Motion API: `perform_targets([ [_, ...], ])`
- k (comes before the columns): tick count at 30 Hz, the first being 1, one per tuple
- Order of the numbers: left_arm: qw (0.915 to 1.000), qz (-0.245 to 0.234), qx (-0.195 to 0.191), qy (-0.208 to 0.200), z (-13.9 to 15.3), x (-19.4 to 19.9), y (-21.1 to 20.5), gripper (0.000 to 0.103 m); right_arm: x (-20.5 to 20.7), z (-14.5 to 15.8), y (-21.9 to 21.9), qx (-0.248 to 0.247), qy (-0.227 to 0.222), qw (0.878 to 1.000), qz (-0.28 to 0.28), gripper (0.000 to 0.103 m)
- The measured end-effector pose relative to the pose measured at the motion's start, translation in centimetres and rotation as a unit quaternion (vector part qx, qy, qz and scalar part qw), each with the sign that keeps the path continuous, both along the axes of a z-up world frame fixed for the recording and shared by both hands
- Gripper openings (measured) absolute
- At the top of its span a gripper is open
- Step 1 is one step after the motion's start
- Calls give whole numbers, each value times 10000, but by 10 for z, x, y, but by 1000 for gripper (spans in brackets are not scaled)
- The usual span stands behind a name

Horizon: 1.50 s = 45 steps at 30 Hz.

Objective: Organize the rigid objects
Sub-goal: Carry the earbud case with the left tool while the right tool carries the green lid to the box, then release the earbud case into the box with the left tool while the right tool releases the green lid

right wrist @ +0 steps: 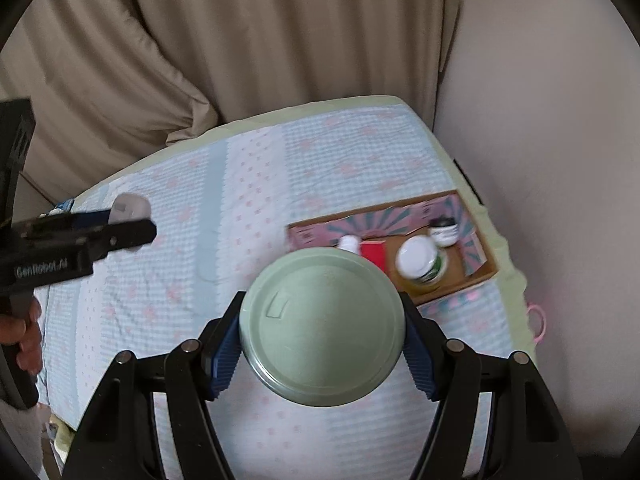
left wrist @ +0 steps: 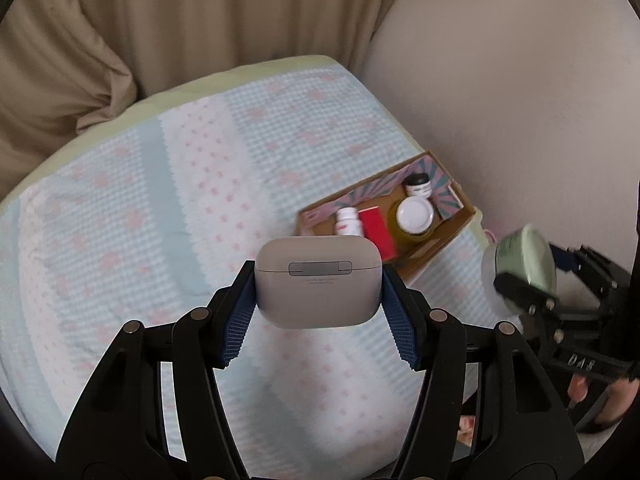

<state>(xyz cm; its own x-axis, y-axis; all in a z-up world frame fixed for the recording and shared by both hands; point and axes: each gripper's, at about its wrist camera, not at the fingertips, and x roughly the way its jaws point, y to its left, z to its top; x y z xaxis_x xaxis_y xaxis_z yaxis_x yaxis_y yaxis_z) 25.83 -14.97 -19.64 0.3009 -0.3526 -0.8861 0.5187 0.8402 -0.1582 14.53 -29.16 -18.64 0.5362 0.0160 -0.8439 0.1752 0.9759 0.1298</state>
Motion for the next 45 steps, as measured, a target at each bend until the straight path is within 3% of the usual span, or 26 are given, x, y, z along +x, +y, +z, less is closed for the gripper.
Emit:
perform_targets([
  [8,9994,104,168,294,-43,8,-79,57,34,-28,-99,32,236,9997,40,66],
  [17,9961,143,423,763,-117,18,-141,57,74,-99,-173,305,638,9975,-31,66],
  [23,9931,71,617,999,-167,20,-164,57,87,-144,-198,490,821,9954,-73,66],
  [29,9901,103,763,1176,-206,21,-172,57,92,-170,-204,437,585,9973,72,66],
  [38,9874,104,980,1236,-227,21,-174,57,91,-191,-209,519,524,9972,124,66],
  [40,9877,68,1056,1151,-226,21,-178,66,91,-193,-210,604,535,9967,101,68],
  [41,9883,43,1069,1085,-223,20,-179,96,93,-195,-212,686,592,9959,74,74],
  [42,9891,39,1069,1011,-221,20,-179,103,92,-193,-213,670,554,9962,30,99],
  [45,9889,-39,1100,996,-222,18,-179,103,90,-180,-214,494,349,9981,-72,103],
])
